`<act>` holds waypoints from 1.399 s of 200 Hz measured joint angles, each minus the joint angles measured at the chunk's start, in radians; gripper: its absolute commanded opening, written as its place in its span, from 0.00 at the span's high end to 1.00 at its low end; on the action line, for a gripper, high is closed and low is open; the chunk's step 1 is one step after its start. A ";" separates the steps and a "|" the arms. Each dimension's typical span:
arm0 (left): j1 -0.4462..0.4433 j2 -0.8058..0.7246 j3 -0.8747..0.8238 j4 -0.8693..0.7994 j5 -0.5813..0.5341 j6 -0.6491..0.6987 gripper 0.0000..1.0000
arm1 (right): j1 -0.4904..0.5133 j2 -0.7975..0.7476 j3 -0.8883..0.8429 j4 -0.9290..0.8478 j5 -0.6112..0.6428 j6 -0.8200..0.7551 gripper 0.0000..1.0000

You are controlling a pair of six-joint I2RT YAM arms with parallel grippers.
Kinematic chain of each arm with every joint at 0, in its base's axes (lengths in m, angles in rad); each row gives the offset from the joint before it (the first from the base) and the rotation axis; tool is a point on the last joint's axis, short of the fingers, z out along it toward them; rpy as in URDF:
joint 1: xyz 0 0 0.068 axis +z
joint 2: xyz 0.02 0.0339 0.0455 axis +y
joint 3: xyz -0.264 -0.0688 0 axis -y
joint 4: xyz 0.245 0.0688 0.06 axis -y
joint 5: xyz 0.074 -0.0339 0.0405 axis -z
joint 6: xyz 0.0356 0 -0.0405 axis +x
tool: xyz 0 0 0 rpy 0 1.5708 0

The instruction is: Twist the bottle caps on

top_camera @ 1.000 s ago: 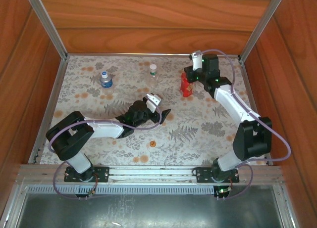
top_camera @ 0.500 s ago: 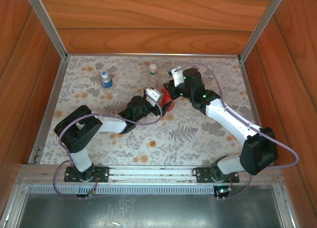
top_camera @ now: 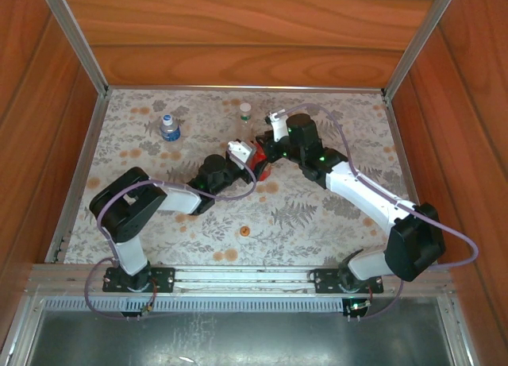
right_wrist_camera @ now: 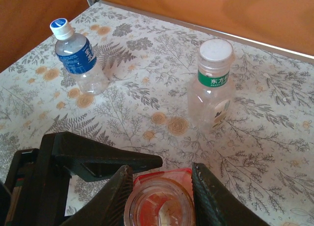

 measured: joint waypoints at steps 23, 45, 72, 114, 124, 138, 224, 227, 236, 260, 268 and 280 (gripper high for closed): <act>0.002 0.022 0.000 0.017 0.013 0.000 0.22 | 0.000 0.000 0.000 0.002 0.000 0.011 0.72; 0.004 0.038 0.000 0.026 0.021 0.000 0.27 | 0.000 0.001 0.000 0.002 -0.002 0.019 0.72; 0.011 0.046 0.000 0.039 0.034 -0.001 0.35 | 0.000 0.002 0.000 0.003 -0.002 0.026 0.72; 0.011 0.048 -0.001 0.047 0.048 -0.002 0.36 | 0.000 0.003 0.000 0.005 -0.005 0.026 0.70; 0.011 0.048 -0.001 0.047 0.050 -0.002 0.37 | 0.000 0.003 0.000 0.005 -0.006 0.026 0.68; 0.012 0.048 -0.002 0.047 0.051 -0.002 0.37 | 0.000 0.003 0.000 0.005 -0.008 0.026 0.62; 0.042 0.021 -0.089 0.077 0.076 0.000 0.38 | 0.000 -0.116 -0.050 0.008 -0.081 -0.024 0.29; 0.043 0.017 -0.093 0.077 0.077 0.002 0.39 | 0.000 -0.127 -0.058 0.013 -0.086 -0.028 0.29; 0.045 0.006 -0.105 0.077 0.082 0.009 0.39 | 0.000 -0.160 -0.082 0.026 -0.101 -0.037 0.29; 0.056 -0.019 -0.136 0.079 0.108 0.029 0.39 | 0.003 -0.245 -0.163 0.053 -0.143 -0.080 0.27; 0.063 -0.027 -0.146 0.080 0.122 0.033 0.39 | 0.007 -0.270 -0.191 0.051 -0.153 -0.098 0.27; 0.078 -0.039 -0.160 0.082 0.140 0.040 0.39 | 0.016 -0.306 -0.235 0.042 -0.175 -0.130 0.27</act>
